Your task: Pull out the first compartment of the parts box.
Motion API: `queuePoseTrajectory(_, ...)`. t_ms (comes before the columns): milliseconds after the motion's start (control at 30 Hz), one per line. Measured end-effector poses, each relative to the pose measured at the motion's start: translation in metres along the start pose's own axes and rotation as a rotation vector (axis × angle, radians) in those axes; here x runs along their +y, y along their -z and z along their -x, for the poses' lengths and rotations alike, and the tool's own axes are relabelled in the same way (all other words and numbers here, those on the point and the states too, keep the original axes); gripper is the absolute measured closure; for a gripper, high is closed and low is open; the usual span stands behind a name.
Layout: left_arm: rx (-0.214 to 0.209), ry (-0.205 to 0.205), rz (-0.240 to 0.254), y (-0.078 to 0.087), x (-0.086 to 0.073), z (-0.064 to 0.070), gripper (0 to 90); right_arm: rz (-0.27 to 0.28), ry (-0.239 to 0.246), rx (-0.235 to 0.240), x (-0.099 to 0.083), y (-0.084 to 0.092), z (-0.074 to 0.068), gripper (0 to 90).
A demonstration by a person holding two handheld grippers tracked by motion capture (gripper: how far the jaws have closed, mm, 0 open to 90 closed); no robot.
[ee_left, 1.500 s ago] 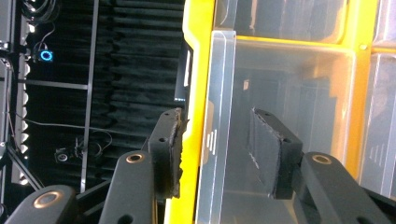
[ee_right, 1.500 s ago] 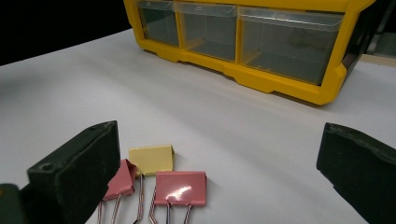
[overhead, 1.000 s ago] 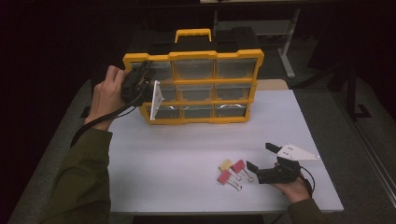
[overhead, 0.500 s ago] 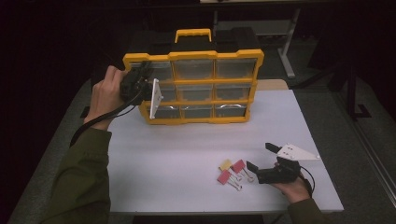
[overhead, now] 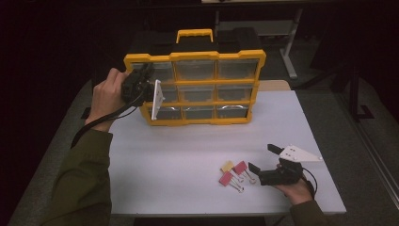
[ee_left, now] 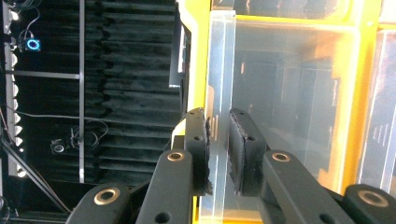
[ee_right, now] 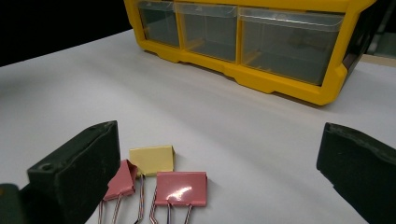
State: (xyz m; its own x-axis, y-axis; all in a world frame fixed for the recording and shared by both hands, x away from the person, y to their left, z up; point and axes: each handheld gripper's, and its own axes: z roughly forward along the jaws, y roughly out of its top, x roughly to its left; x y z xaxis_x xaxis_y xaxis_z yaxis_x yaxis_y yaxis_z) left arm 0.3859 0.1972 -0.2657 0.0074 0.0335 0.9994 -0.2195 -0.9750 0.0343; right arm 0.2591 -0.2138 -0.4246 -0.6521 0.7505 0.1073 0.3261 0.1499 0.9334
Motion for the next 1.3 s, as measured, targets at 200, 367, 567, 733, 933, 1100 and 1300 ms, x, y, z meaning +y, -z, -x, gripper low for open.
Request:
queuePoseTrajectory(200, 0.003, -0.014, -0.003, 0.001, 0.001, 0.001, 79.7, 0.0, 0.0, 0.001, 0.0, 0.0, 0.0, 0.0)
queuePoseTrajectory(367, 0.008, -0.016, -0.003, 0.005, 0.001, 0.001, 79.8, 0.0, -0.004, 0.001, 0.0, 0.0, 0.0, 0.0)
queuePoseTrajectory(567, 0.011, -0.02, 0.002, 0.01, 0.001, 0.001, 79.8, -0.003, -0.004, -0.001, 0.0, 0.0, 0.0, 0.0)
queuePoseTrajectory(733, 0.01, -0.027, 0.004, 0.015, 0.002, 0.001, 79.9, -0.007, -0.005, 0.0, 0.0, -0.001, 0.0, 0.0)
queuePoseTrajectory(933, 0.014, -0.033, 0.003, 0.021, 0.004, 0.002, 79.9, -0.006, -0.004, 0.001, -0.001, -0.001, 0.0, 0.0)
queuePoseTrajectory(1100, 0.016, -0.034, 0.011, 0.026, 0.005, 0.002, 79.9, -0.007, -0.003, -0.001, -0.001, -0.002, 0.0, 0.0)
queuePoseTrajectory(1300, 0.022, -0.033, 0.014, 0.033, 0.005, 0.003, 79.9, -0.006, -0.003, 0.0, -0.001, -0.002, 0.0, 0.0)
